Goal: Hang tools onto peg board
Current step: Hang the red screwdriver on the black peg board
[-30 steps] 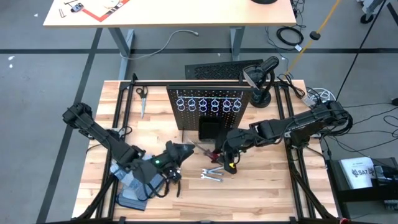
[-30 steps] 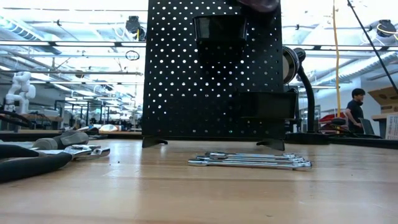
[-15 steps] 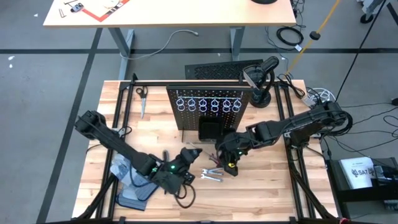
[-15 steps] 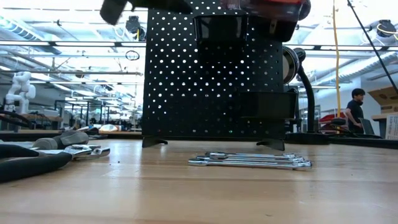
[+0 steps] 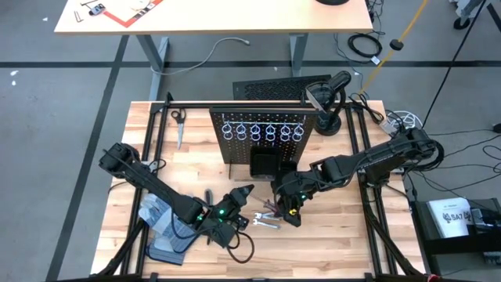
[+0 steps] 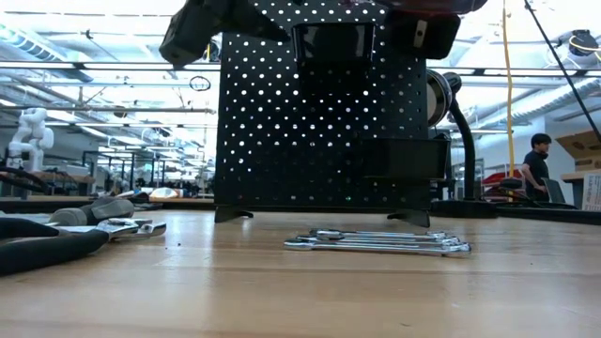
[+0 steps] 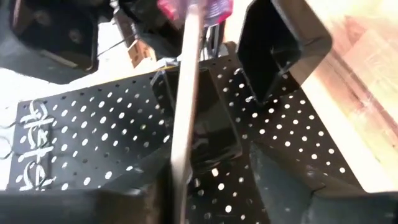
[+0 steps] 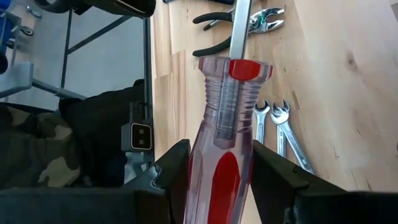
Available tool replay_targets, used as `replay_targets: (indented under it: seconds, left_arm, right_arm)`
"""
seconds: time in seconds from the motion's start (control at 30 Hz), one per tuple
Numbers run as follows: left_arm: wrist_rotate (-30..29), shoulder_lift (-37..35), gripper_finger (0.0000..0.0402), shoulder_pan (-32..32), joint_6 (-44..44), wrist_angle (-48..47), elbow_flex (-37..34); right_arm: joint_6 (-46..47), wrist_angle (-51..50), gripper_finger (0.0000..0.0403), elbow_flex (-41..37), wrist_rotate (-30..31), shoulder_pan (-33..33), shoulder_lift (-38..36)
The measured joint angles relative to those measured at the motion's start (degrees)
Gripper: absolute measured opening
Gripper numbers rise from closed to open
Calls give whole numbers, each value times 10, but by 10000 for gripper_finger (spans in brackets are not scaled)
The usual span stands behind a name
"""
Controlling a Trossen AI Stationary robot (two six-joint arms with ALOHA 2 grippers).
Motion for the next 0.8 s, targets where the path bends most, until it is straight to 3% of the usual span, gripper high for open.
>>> replay_targets:
  seconds: [0.3,0.63,0.8]
  left_arm:
    - [-9,0,19,0,1,22,0]
    - [-9,1,13,0,-83,13,-2]
    - [-10,1,13,-3,-131,13,-2]
  right_arm:
    - [2,-2,130,0,0,0,0]
    - [-15,-2,131,0,-2,0,-2]
    - [-62,2,157,1,-1,3,-2]
